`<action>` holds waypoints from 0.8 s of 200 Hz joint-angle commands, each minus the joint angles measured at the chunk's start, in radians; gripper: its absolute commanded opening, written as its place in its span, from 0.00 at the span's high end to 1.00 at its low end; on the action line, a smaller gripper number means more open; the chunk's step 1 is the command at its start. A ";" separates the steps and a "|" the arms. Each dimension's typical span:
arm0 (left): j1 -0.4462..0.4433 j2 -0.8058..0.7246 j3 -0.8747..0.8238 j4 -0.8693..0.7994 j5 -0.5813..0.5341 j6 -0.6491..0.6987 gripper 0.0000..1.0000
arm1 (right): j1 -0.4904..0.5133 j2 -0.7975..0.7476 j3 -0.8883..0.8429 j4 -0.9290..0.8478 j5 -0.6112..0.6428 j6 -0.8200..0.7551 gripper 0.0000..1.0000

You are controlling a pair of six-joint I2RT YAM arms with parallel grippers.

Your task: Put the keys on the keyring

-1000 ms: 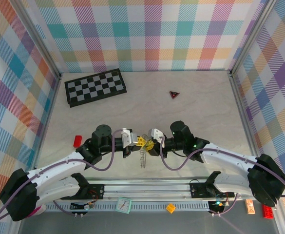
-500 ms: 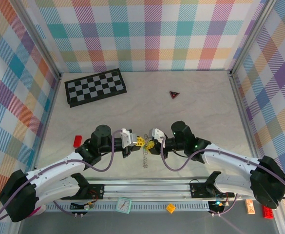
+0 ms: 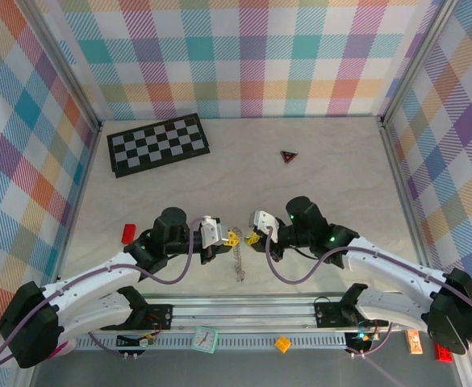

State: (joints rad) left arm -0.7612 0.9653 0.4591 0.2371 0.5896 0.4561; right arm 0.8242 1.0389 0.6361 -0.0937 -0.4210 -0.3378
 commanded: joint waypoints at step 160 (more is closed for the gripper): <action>-0.001 -0.193 -0.098 0.146 -0.259 -0.100 0.71 | 0.003 -0.023 0.157 -0.176 0.097 -0.119 1.00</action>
State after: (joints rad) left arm -0.7624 0.8471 0.4103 0.3065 0.4793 0.4076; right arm 0.8261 1.0035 0.7273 -0.2611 -0.3206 -0.4175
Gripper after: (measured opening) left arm 0.286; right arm 0.046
